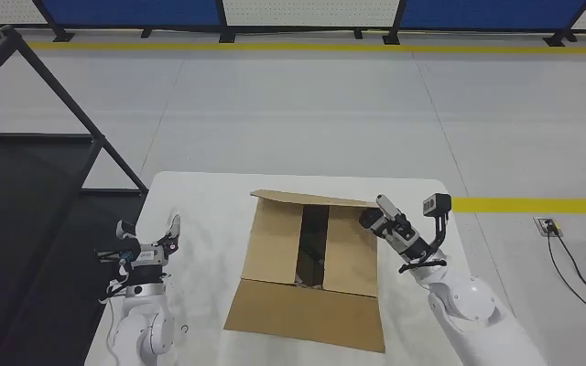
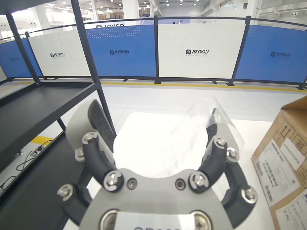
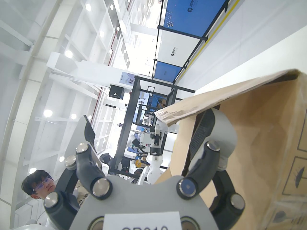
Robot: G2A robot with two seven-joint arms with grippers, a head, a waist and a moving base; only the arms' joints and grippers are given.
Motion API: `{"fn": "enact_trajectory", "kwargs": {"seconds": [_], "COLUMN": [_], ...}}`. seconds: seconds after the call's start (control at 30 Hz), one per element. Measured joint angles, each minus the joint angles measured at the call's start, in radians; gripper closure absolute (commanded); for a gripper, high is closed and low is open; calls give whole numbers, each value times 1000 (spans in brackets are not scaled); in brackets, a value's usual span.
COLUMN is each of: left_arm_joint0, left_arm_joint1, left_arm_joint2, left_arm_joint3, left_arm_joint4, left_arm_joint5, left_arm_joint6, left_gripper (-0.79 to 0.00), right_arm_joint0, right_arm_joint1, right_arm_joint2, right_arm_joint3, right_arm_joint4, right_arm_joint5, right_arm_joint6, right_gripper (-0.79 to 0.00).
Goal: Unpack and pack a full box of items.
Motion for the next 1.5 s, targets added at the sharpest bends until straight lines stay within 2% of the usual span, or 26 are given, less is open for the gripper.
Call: {"fn": "enact_trajectory", "kwargs": {"seconds": [0.47, 0.8, 0.93, 1.2, 1.4, 1.5], "left_arm_joint0": [3, 3, 3, 3, 3, 3], "left_arm_joint1": [0, 0, 0, 0, 0, 0], "left_arm_joint2": [-2, -2, -2, -2, -2, -2], "left_arm_joint3": [0, 0, 0, 0, 0, 0], "left_arm_joint4": [-3, -3, -3, -3, -3, -3], "left_arm_joint5": [-1, -1, -1, -1, -1, -1], "left_arm_joint6": [1, 1, 1, 1, 1, 1], "left_gripper": [-785, -785, -785, -785, -785, -785], "right_arm_joint0": [14, 209, 302, 483, 557, 575], "right_arm_joint1": [-10, -69, -88, -129, -156, -166], "right_arm_joint2": [-15, -117, -144, -221, -263, -271], "right_arm_joint3": [-9, 154, 254, 463, 577, 612], "right_arm_joint4": [28, 26, -2, -49, -63, -68], "right_arm_joint5": [20, 94, 147, 303, 382, 384], "right_arm_joint6": [-17, -160, -167, -67, -4, 17], "right_gripper": [-785, -785, -785, -785, -785, -785]}}
